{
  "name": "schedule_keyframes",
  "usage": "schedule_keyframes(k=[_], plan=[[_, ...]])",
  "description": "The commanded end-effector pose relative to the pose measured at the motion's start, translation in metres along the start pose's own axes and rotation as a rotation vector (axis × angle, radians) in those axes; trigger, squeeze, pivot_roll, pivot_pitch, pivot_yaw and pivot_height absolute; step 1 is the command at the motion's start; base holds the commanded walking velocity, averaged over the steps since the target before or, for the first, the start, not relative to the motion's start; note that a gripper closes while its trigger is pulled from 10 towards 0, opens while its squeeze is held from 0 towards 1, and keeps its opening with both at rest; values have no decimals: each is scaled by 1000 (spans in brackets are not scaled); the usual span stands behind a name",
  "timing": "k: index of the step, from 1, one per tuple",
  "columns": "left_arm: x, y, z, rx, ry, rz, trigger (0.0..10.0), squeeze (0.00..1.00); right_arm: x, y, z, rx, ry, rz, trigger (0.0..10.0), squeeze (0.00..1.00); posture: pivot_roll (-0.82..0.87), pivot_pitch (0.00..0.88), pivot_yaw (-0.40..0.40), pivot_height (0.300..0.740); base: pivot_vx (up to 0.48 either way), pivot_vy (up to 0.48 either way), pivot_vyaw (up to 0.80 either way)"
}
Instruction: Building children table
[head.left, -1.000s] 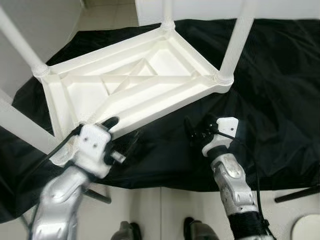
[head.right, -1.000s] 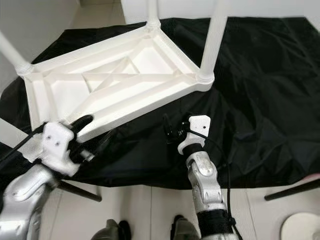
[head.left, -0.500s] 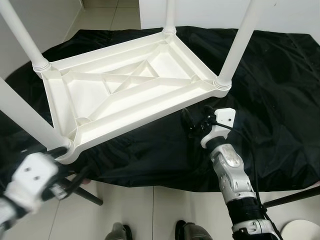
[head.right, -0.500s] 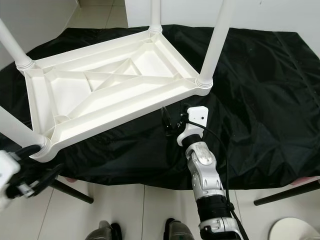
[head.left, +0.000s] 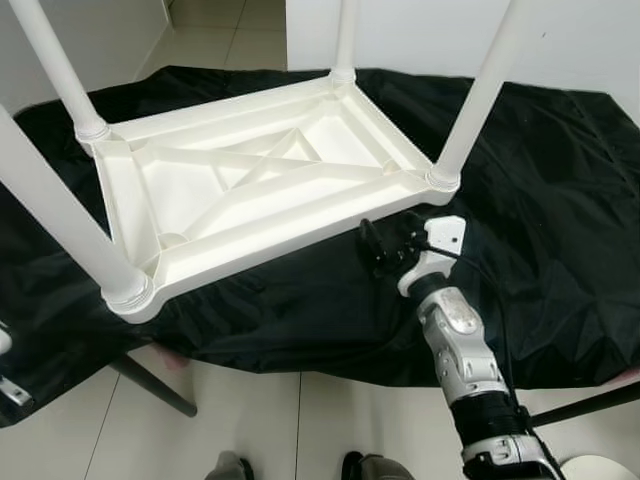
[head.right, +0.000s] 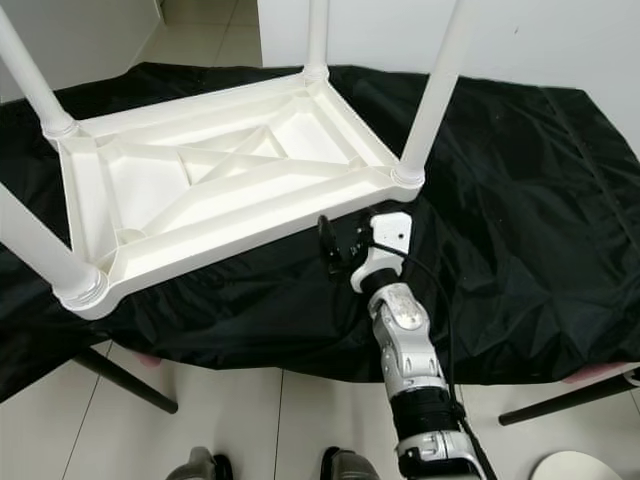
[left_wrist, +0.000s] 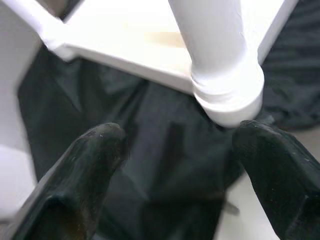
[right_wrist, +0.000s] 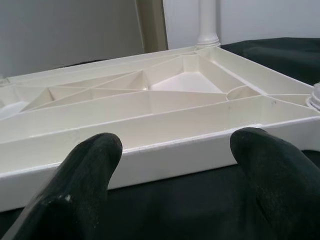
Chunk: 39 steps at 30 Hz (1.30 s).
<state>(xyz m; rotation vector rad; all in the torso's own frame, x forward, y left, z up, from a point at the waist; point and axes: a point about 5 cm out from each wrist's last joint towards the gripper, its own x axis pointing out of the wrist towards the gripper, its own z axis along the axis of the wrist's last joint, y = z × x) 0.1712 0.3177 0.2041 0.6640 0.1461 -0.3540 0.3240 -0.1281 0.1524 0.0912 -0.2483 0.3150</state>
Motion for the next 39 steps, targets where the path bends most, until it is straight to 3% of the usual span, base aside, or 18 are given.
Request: schedule_keyframes(k=[1,3,5,6,10,12,14,16,17,19,21,25,28,33,36,39], plan=[[-2,8,-2,9,11,130,10000,0,0,2,-3,9,4,8,10000,0,61,120,8,740,0,0,0],[-2,8,-2,9,11,130,10000,0,0,2,-3,9,4,8,10000,0,61,120,8,740,0,0,0],[3,10,0,-20,-29,184,10000,0,-1,2,-4,10,3,5,10000,0,57,119,11,740,0,0,0],[9,14,1,-57,-70,270,10000,0,-1,2,-4,11,1,2,10000,0,50,116,13,740,0,0,0],[20,14,1,-128,-114,359,10000,0,-1,2,-4,12,-1,-1,10000,0,43,120,17,740,0,0,0],[29,0,-3,-230,-140,391,10000,0,-3,0,-4,8,0,-9,10000,0,39,118,17,740,0,0,0],[29,0,-3,-230,-140,391,10000,0,-3,0,-4,8,0,-9,10000,0,39,118,17,740,0,0,0],[38,-12,-3,-338,-185,429,10000,0,-5,-1,-4,5,-1,-13,10000,0,34,130,16,740,0,0,0],[38,-12,-3,-338,-185,429,10000,0,-5,-1,-4,5,-1,-13,10000,0,34,130,16,740,0,0,0],[48,-28,3,-453,-244,442,10000,0,-7,-1,-6,9,4,-15,10000,0,34,131,13,740,0,0,0],[51,-35,7,-493,-269,440,10000,0,-8,0,-7,13,6,-14,10000,0,34,131,13,740,0,0,0],[59,-43,12,-505,-284,445,10000,0,-7,3,-7,18,9,-8,10000,0,35,135,6,740,0,0,0],[61,-46,13,-465,-274,412,10000,0,-7,5,-8,20,11,-3,10000,0,32,136,3,740,0,0,0],[45,-26,5,-384,-253,377,10000,0,-8,4,-8,18,16,3,10000,0,35,143,-1,740,0,0,0],[44,-26,7,-393,-265,354,10000,0,-7,3,-8,17,16,1,10000,0,34,143,0,740,0,0,0],[48,-37,11,-399,-274,295,10000,0,-6,0,-7,14,11,-10,10000,0,27,141,2,740,0,0,0]])
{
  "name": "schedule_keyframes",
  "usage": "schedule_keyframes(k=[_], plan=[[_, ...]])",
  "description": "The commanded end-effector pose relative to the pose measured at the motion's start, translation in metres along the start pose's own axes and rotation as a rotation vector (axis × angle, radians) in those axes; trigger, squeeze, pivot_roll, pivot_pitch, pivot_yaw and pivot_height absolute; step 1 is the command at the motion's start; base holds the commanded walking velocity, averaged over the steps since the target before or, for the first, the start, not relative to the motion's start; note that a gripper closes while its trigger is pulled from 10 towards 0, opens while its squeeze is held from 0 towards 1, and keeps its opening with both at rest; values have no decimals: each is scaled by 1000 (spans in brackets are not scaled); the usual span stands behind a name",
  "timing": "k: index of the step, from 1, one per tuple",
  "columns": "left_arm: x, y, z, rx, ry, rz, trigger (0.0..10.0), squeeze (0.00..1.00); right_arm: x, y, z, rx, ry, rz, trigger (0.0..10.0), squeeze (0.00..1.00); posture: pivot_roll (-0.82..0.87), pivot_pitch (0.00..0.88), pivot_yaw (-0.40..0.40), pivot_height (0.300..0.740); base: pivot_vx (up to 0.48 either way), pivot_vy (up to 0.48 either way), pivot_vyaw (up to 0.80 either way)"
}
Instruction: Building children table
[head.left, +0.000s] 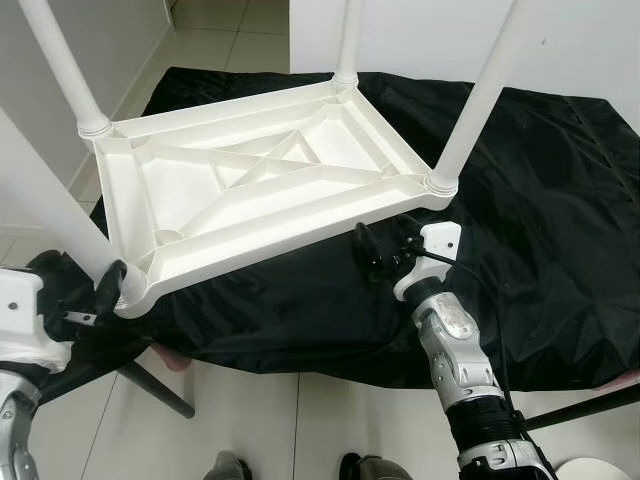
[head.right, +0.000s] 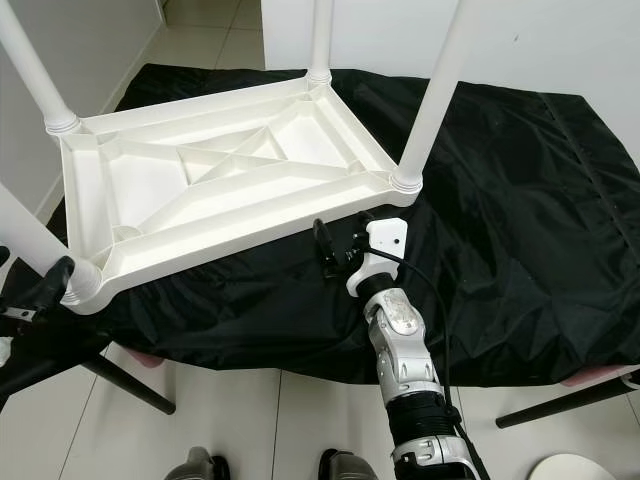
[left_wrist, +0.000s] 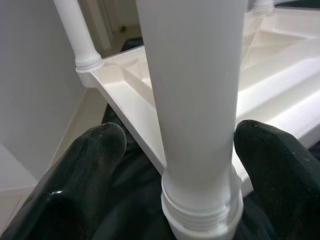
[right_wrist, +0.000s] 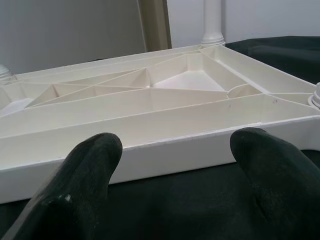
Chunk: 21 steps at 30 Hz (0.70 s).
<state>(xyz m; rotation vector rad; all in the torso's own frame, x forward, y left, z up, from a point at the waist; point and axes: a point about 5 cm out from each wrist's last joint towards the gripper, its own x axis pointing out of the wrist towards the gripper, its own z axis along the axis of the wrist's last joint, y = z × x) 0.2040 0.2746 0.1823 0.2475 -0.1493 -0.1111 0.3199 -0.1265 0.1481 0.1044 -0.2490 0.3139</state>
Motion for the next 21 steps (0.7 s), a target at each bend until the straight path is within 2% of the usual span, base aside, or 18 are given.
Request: schedule_keyframes(k=[1,3,5,6,7,8,10,11,13,14,15,17,18,19,21], plan=[[-1,-5,-2,-17,7,-10,10000,0,-1,-2,-3,1,14,-8,10000,0,27,141,2,740,0,0,0],[3,-19,-5,-30,11,-62,10000,0,0,-2,-2,1,8,-13,10000,0,23,146,4,740,0,0,0],[3,-19,-5,-30,11,-62,10000,0,0,-2,-2,1,8,-13,10000,0,23,146,4,740,0,0,0],[7,-30,-6,-39,5,-93,10000,0,0,-2,-1,2,6,-13,10000,0,23,146,4,740,0,0,0],[7,-30,-6,-39,5,-93,10000,0,0,-2,-1,2,6,-13,10000,0,23,146,4,740,0,0,0],[13,-46,-8,-59,-8,-152,10000,0,1,-1,-1,3,6,-15,10000,0,16,150,4,740,0,0,0],[13,-46,-8,-59,-8,-152,10000,0,1,-1,-1,3,6,-15,10000,0,16,150,4,740,0,0,0],[18,-58,-9,-78,-17,-198,10000,0,0,-1,-1,4,6,-15,10000,0,14,150,5,740,0,0,0],[18,-58,-9,-78,-17,-198,10000,0,0,-1,-1,4,6,-15,10000,0,14,150,5,740,0,0,0],[22,-71,-11,-101,-24,-257,10000,0,-1,0,-2,5,8,-15,10000,0,4,145,8,740,0,0,0],[22,-71,-11,-101,-24,-257,10000,0,-1,0,-2,5,8,-15,10000,0,4,145,8,740,0,0,0],[22,-98,-15,-145,-24,-391,10000,0,-4,0,-5,2,18,-19,10000,0,-5,136,22,740,0,0,0],[22,-98,-15,-145,-24,-391,10000,0,-4,0,-5,2,18,-19,10000,0,-5,136,22,740,0,0,0],[18,-111,-16,-167,-16,-465,10000,0,-5,-2,-6,0,21,-28,10000,0,-7,132,23,740,0,0,0],[12,-125,-17,-188,-7,-558,10000,0,-5,-4,-7,-4,26,-42,10000,0,-9,128,25,740,0,0,0]])
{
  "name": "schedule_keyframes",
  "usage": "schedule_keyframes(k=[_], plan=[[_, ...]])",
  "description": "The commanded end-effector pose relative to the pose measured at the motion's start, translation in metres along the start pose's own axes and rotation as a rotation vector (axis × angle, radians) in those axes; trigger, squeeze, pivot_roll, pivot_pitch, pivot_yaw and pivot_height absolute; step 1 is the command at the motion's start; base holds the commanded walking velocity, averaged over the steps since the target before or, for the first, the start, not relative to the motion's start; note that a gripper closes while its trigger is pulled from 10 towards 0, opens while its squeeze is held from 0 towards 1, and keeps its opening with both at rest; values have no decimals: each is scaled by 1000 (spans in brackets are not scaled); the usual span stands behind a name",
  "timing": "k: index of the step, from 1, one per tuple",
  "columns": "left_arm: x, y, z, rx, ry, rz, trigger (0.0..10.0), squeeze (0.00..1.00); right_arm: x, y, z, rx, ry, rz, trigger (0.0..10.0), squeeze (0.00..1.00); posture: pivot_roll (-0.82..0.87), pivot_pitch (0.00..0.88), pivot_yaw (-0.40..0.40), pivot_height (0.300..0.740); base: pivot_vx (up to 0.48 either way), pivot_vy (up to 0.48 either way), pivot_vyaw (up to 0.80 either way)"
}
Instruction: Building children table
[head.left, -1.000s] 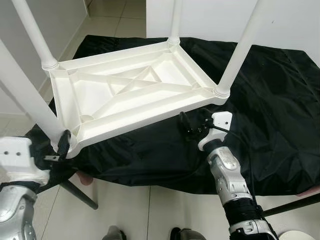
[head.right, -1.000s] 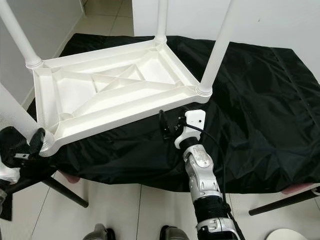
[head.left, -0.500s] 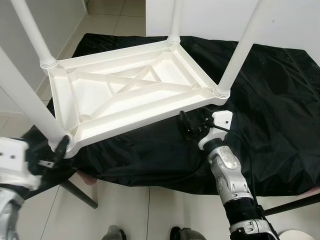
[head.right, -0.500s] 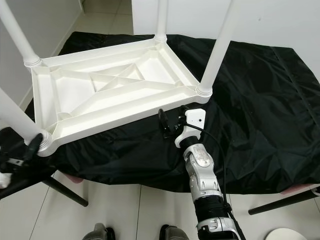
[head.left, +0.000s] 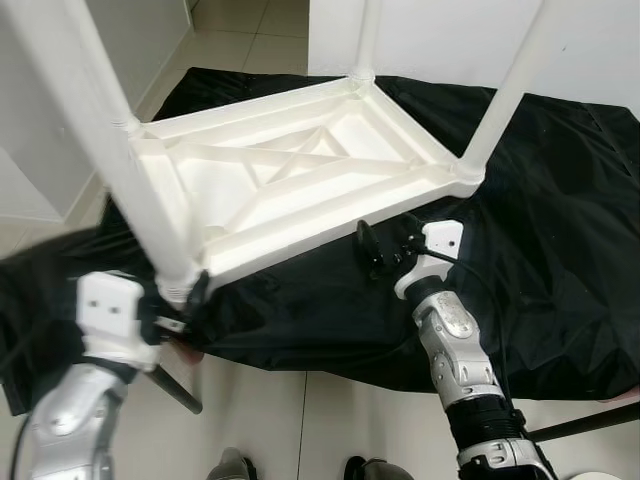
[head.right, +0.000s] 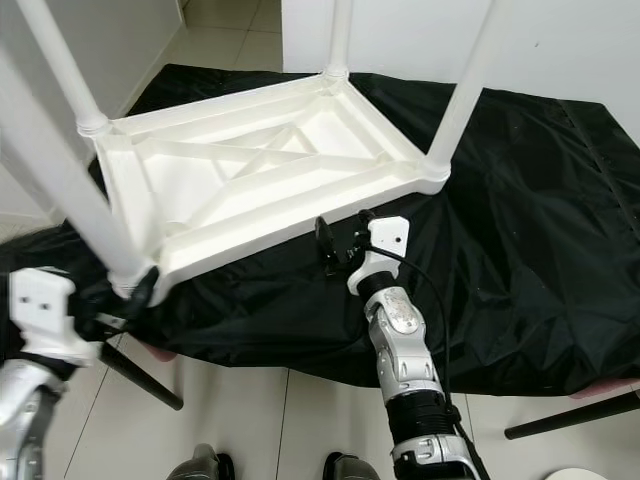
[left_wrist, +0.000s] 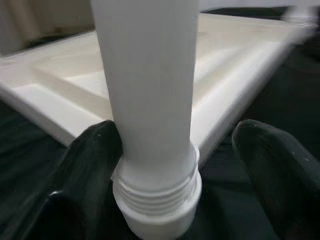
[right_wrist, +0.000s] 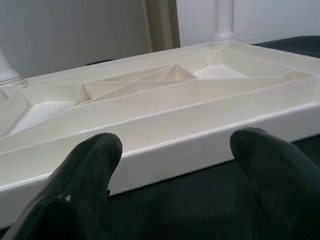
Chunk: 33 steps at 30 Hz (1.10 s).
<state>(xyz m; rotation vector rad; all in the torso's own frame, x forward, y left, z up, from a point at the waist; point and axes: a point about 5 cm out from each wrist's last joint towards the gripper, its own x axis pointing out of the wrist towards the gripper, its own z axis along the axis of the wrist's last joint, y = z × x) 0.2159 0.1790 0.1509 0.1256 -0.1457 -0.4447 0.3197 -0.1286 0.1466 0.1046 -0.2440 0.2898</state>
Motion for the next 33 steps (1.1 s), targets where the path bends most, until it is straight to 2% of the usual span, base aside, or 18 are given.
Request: schedule_keyframes(k=[1,5,8,9,16,18,21,23,24,27,31,33], plan=[[0,-26,-11,-59,46,-232,10000,0,-4,-2,-6,-2,22,-18,10000,0,-9,128,25,740,0,0,0],[1,-43,-11,-77,49,-351,10000,0,-4,-3,-8,-6,29,-29,10000,0,-13,129,23,740,0,0,0],[1,-48,-10,-78,48,-388,10000,0,-3,-3,-8,-7,31,-31,10000,0,-13,130,23,740,0,0,0],[1,-54,-9,-65,39,-432,10000,0,-3,-2,-9,-6,33,-34,10000,0,-15,131,20,740,0,0,0],[3,-62,-2,-65,17,-491,10000,0,-3,-2,-9,-7,33,-36,10000,0,-17,131,23,740,0,0,0],[0,-60,-5,-41,42,-507,10000,0,-3,-3,-9,-8,33,-42,10000,0,-21,133,24,740,0,0,0],[-12,-41,-12,45,122,-514,10000,0,-3,-6,-9,-15,34,-57,10000,0,-20,130,25,740,0,0,0],[-17,-29,-11,58,151,-504,10000,0,-3,-8,-9,-18,36,-60,10000,0,-16,129,23,740,0,0,0],[-17,-29,-11,58,151,-504,10000,0,-3,-8,-9,-18,36,-60,10000,0,-16,129,23,740,0,0,0],[-27,-8,-8,90,198,-475,10000,0,-2,-10,-9,-19,37,-63,10000,0,-8,127,21,740,0,0,0],[-31,-3,-8,107,210,-466,10000,0,-1,-10,-9,-19,36,-64,10000,0,-5,127,20,740,0,0,0],[-36,14,-9,148,251,-422,10000,0,0,-10,-9,-18,36,-63,10000,0,2,122,16,740,0,0,0]])
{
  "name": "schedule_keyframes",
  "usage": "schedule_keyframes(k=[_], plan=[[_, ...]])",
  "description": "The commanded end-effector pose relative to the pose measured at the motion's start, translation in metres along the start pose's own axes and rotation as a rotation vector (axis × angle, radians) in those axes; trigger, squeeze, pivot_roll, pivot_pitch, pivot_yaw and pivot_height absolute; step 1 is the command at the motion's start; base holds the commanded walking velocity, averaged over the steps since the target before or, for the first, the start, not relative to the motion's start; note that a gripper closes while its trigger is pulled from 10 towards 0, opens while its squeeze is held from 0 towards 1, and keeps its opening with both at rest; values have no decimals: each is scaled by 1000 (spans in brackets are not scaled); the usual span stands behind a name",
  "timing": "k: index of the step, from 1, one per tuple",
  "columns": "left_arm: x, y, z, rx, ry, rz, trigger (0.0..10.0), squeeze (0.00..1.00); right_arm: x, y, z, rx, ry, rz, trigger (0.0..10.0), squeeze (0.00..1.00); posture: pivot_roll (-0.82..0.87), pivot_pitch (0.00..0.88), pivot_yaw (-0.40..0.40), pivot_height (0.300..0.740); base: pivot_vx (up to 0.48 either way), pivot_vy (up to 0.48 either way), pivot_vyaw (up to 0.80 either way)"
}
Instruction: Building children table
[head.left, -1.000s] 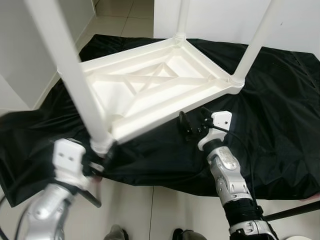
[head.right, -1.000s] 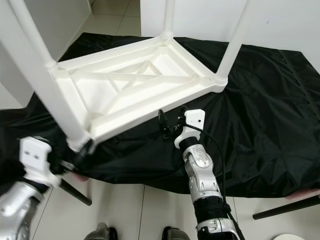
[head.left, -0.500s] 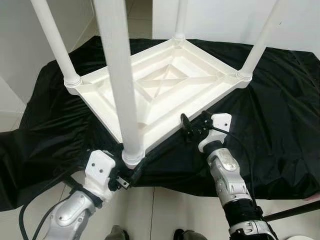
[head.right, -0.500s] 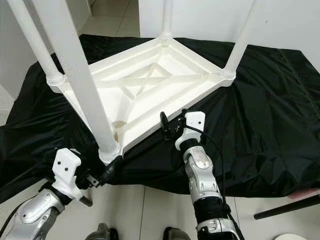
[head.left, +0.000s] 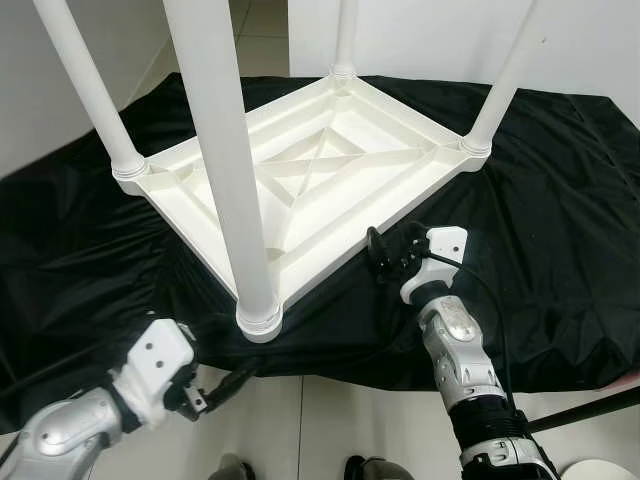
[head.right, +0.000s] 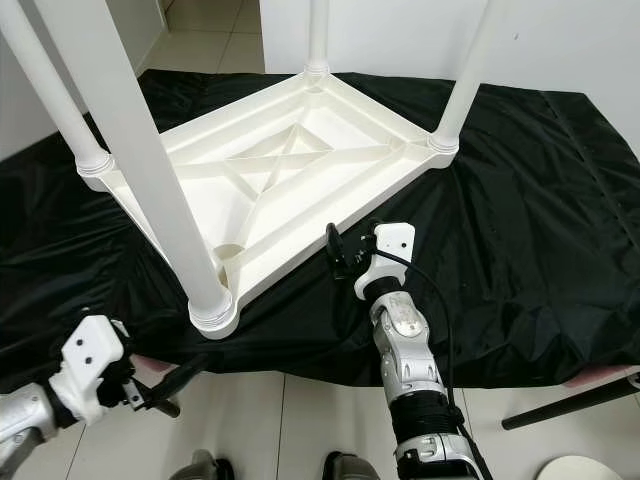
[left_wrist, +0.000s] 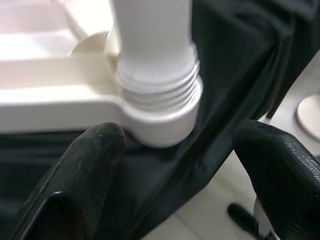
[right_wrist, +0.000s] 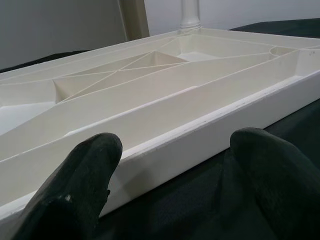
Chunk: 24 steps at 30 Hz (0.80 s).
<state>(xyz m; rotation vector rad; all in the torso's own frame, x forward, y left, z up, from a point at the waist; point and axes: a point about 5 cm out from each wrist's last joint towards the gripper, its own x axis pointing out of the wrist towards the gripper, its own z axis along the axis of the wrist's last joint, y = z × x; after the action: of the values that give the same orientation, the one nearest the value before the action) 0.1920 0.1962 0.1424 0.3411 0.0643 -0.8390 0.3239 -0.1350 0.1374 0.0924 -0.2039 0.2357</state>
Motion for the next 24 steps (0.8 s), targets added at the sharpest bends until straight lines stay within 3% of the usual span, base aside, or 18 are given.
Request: schedule_keyframes(k=[1,4,8,9,16,22,24], plan=[[-9,6,-6,3,37,-1,10000,0,0,-2,0,-5,-4,-8,10000,0,2,122,16,740,0,0,0],[-25,41,-15,76,114,140,10000,0,2,3,-2,-1,1,11,10000,0,5,118,10,740,0,0,0],[-30,57,-16,110,125,217,10000,0,2,5,-3,1,3,17,10000,0,6,118,9,740,0,0,0],[-31,78,-13,160,136,310,10000,0,1,7,-3,4,5,25,10000,0,6,116,6,740,0,0,0],[-28,93,-6,181,112,338,10000,0,2,8,-4,4,6,27,10000,0,5,118,6,740,0,0,0],[-4,115,3,246,73,401,10000,0,2,3,-3,-4,1,14,10000,0,-8,116,18,740,0,0,0],[13,124,11,262,12,419,10000,0,1,1,-3,-6,0,3,10000,0,-21,117,29,740,0,0,0]])
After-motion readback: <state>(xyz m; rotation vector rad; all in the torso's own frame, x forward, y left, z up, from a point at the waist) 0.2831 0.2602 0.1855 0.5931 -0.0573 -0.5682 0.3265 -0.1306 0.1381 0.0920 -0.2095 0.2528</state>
